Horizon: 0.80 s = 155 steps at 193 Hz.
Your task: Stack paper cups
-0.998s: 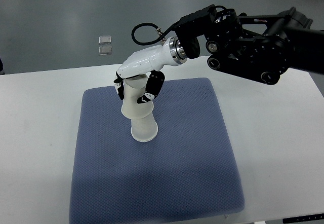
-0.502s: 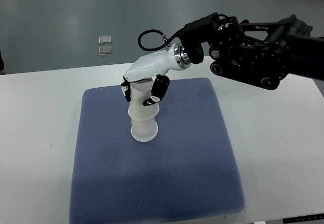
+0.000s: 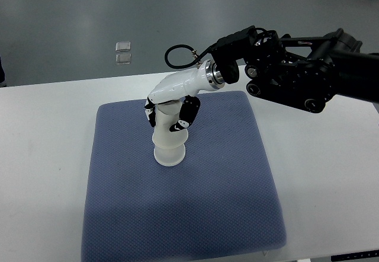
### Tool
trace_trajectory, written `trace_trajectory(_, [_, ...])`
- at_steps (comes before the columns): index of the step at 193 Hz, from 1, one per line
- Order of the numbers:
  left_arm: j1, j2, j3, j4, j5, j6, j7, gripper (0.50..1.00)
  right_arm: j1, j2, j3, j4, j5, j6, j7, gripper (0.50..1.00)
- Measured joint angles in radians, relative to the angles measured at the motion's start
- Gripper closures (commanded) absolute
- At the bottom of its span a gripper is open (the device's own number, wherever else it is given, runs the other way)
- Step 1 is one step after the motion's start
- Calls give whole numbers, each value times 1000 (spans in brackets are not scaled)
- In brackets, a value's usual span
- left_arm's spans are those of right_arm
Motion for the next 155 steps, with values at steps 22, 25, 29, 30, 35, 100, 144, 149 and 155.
trace_trajectory(22, [0, 0, 0, 0, 0, 0, 0, 500, -7, 1, 1, 0, 3, -10, -1, 638])
trace_trajectory(25, [0, 0, 0, 0, 0, 0, 0, 500, -8, 1, 1, 0, 3, -11, -1, 638])
trace_trajectory(29, [0, 0, 0, 0, 0, 0, 0, 500, -9, 1, 1, 0, 4, -13, -1, 638])
trace_trajectory(30, [0, 0, 0, 0, 0, 0, 0, 500, -10, 1, 1, 0, 4, -13, -1, 638])
trace_trajectory(35, [0, 0, 0, 0, 0, 0, 1, 500, -11, 2, 1, 0, 5, -15, -1, 638])
trace_trajectory(100, [0, 0, 0, 0, 0, 0, 1, 500, -13, 8, 2, 1, 10, -17, -2, 638])
trace_trajectory(144, [0, 0, 0, 0, 0, 0, 0, 500, -8, -11, 95, -18, 18, -17, -2, 603])
trace_trajectory(149, [0, 0, 0, 0, 0, 0, 0, 500, -12, -13, 124, -26, 21, -17, -2, 603])
trace_trajectory(155, [0, 0, 0, 0, 0, 0, 0, 500, -19, -14, 162, -38, 28, -15, -2, 603])
